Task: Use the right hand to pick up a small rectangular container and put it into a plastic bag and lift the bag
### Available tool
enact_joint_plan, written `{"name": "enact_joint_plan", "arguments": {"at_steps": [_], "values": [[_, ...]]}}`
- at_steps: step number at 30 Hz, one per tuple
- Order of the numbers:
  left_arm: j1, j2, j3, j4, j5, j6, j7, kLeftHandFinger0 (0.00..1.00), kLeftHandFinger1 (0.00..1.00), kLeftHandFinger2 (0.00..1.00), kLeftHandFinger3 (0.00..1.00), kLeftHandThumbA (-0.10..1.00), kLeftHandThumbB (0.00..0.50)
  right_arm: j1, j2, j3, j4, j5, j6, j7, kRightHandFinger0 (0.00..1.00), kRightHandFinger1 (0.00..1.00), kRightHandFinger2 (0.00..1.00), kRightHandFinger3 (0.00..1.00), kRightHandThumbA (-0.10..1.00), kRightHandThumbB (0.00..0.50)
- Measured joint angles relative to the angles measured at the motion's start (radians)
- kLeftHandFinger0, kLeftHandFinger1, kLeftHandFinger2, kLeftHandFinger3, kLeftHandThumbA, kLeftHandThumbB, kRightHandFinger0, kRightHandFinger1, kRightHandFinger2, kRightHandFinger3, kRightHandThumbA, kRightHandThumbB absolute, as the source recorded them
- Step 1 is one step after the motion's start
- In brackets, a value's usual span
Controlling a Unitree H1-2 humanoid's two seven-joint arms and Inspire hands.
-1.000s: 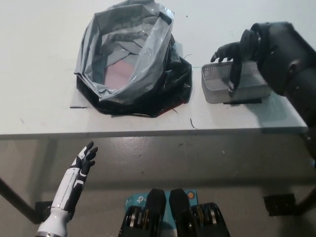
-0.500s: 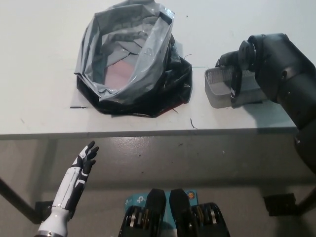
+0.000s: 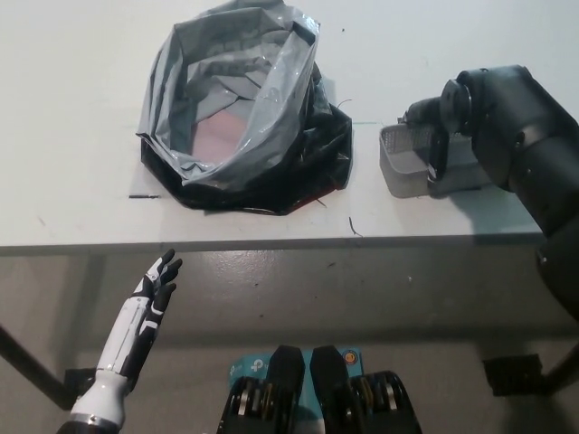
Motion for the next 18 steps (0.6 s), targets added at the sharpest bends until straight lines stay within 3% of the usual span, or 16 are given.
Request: {"name": "enact_joint_plan", "arguments": {"at_steps": [1, 2, 4, 6, 8, 10, 11, 12, 13, 16, 18], "values": [[0.0, 0.0, 0.0, -0.001, 0.0, 0.0, 0.0, 1.0, 1.0, 1.0, 1.0, 1.0, 0.265, 0.0, 0.0, -0.001, 0.001, 0.0, 0.001, -0.003, 0.51, 0.66, 0.75, 0.89, -0.1, 0.172], [0.0, 0.0, 0.0, -0.004, 0.001, 0.0, 0.0, 1.0, 1.0, 1.0, 1.0, 1.0, 0.265, 0.001, -0.002, -0.009, 0.003, 0.0, 0.002, -0.028, 0.51, 0.66, 0.75, 0.89, -0.1, 0.172], [-0.001, 0.0, 0.0, -0.004, 0.001, 0.0, 0.0, 1.0, 1.0, 1.0, 1.0, 1.0, 0.264, 0.008, -0.003, -0.009, 0.003, -0.001, 0.0, -0.065, 0.42, 0.59, 0.64, 0.71, -0.1, 0.168], [-0.001, 0.0, 0.0, -0.004, 0.002, 0.0, 0.0, 1.0, 1.0, 1.0, 1.0, 1.0, 0.265, 0.018, -0.004, -0.01, 0.002, -0.002, -0.002, -0.104, 0.41, 0.56, 0.6, 0.63, -0.1, 0.161], [-0.001, 0.0, 0.0, -0.004, 0.004, 0.001, 0.0, 1.0, 1.0, 1.0, 1.0, 1.0, 0.264, 0.024, -0.005, -0.015, 0.001, -0.001, -0.005, -0.139, 0.27, 0.46, 0.53, 0.55, -0.1, 0.15], [-0.001, 0.0, 0.0, -0.004, 0.006, 0.001, 0.0, 1.0, 1.0, 1.0, 1.0, 1.0, 0.261, 0.033, -0.007, -0.022, 0.001, 0.0, -0.008, -0.182, 0.18, 0.45, 0.54, 0.51, -0.1, 0.163], [-0.001, 0.0, 0.0, -0.004, 0.007, 0.001, 0.0, 1.0, 1.0, 1.0, 1.0, 1.0, 0.259, 0.037, -0.008, -0.026, 0.001, 0.0, -0.009, -0.195, 0.14, 0.51, 0.66, 0.6, -0.1, 0.167], [-0.001, 0.0, 0.0, -0.004, 0.007, 0.001, 0.0, 1.0, 1.0, 1.0, 1.0, 1.0, 0.252, 0.037, -0.008, -0.026, 0.001, 0.0, -0.009, -0.195, 0.19, 0.59, 0.77, 0.67, -0.1, 0.162], [-0.003, 0.0, 0.0, -0.004, 0.008, 0.001, 0.0, 1.0, 1.0, 1.0, 1.0, 1.0, 0.245, 0.043, -0.011, -0.034, 0.001, 0.002, -0.016, -0.225, 0.18, 0.63, 0.83, 0.69, -0.1, 0.174], [-0.01, 0.0, 0.001, -0.004, 0.01, 0.001, 0.0, 1.0, 1.0, 1.0, 1.0, 1.0, 0.254, 0.047, -0.024, -0.061, 0.001, 0.008, -0.035, -0.278, 0.15, 0.67, 0.95, 0.8, -0.1, 0.185], [-0.013, 0.0, 0.001, -0.004, 0.011, 0.001, 0.0, 1.0, 1.0, 1.0, 1.0, 1.0, 0.269, 0.047, -0.032, -0.076, 0.001, 0.012, -0.047, -0.303, 0.08, 0.61, 0.93, 0.84, -0.1, 0.185]]}}
